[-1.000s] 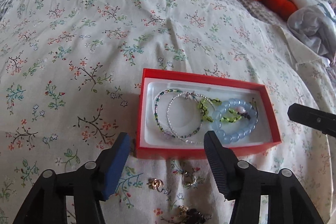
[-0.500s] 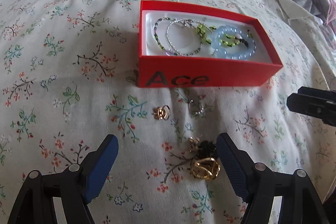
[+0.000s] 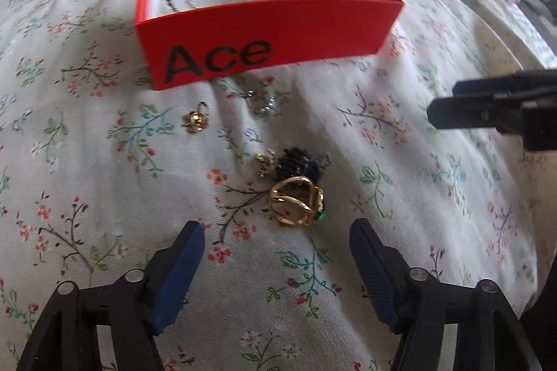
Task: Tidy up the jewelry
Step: 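Grasp the large gold ring with the left tool while the right tool approaches the black flower ring, then grasp the black flower ring with the right tool while the left tool holds the gold ring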
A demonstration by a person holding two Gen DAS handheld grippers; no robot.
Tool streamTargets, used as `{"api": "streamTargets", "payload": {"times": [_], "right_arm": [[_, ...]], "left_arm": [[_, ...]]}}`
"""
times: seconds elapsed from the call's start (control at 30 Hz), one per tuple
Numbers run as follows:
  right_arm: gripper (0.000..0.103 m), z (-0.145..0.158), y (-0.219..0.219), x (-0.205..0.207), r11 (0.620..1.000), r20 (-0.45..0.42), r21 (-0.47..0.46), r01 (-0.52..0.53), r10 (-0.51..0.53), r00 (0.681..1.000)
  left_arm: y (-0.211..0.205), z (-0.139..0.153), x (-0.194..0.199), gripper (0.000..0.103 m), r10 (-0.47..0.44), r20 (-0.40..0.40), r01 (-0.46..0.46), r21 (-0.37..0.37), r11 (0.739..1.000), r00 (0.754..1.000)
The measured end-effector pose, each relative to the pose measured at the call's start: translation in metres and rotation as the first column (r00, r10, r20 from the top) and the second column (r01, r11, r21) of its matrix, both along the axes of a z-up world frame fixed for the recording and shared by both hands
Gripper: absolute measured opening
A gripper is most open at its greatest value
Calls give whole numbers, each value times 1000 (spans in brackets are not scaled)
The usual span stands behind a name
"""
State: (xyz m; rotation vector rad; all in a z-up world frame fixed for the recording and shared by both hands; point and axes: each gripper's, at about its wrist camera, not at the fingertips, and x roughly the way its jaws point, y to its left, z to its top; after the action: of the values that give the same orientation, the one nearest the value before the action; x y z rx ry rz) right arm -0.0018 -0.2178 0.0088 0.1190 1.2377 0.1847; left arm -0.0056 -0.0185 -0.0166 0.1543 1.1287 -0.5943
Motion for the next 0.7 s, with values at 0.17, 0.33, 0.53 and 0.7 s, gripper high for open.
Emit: {"api": "streamTargets", "payload": {"times": [0.17,0.33,0.53,0.7], "right_arm": [[65,-3,-1,1,1000,-11,-3,5,-5,1000],[65,-5,1,1,1000,-17,-4,0,0,1000],[65,-5,1,2,1000,-22,-3,5,-5,1000],[65,-4,3,3,1000,-19,1,7,-7,1000]], "left_arm": [[-5,-4,3,62,-13,1,13,-1,1000,1000],[-14,-6,9,46,-11,3,11,-2,1000,1000],[-17,-3,12,30,-11,-6,11,8,1000,1000],[-9,1,12,30,22,-14,-22,11,1000,1000]]}}
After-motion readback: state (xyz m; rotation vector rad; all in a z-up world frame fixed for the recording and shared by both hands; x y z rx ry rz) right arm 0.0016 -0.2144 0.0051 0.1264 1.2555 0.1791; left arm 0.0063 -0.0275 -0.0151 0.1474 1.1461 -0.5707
